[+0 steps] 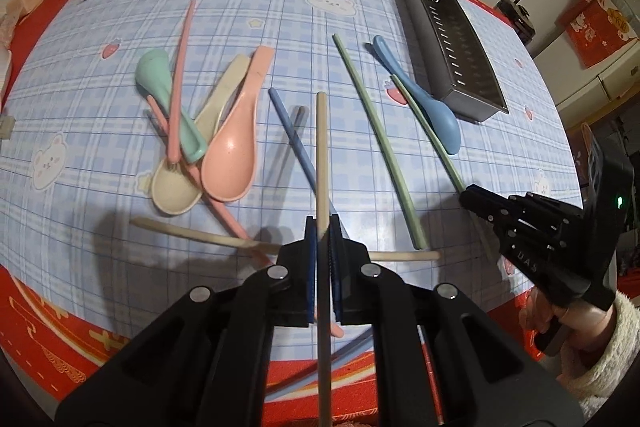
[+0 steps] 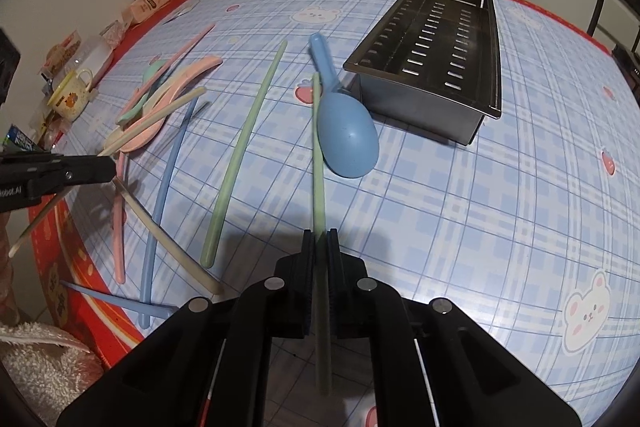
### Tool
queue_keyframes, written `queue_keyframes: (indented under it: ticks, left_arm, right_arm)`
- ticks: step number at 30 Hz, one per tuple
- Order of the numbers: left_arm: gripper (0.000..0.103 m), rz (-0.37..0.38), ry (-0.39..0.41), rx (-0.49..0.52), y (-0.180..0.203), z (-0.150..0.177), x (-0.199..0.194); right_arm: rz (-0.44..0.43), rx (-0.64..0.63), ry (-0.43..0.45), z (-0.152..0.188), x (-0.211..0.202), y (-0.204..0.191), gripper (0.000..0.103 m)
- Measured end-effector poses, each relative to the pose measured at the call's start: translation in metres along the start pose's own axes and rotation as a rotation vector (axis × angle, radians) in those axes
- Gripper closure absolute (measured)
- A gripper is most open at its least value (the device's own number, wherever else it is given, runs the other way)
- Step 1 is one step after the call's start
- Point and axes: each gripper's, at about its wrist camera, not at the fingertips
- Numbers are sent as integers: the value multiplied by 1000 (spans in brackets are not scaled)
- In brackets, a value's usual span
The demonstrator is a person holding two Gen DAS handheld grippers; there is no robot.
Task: Organize utensils
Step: 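Carry the beige chopstick into the steel basket with the left tool while the right tool inserts green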
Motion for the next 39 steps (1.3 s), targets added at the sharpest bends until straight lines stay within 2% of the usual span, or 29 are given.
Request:
queue_keyframes:
  ticks: [10,18,25,32,36,39]
  left_arm:
    - [93,23,47,-28,-15,-2,-19]
    - [93,79,81,-22,-17,-29,-32]
    - [93,152,100,3,-2,-77,-31]
    - [93,277,74,25,48,-143,8]
    - [93,356,51,-18,79,-180,38]
    - [93,399,33,-88,93,-205,63]
  right_arm:
    - [-82,15,18,-5,-17,-26,96]
    - [-125,124,66,-18,-34,-19,96]
    - [-97,264,129,-43,-55,14,96]
    - [-22,445,147,-82,-53,65,96]
    - [23,524,142,-101,-43,86,96]
    - [46,583,141,-115,-36,103,96]
Point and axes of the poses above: each gripper's, at about its wrist camera, not at the fingertips, and x roughly the way its jaws point, y to its right, z to its underside, and after that the axes turned 1 degree about z, right-handed
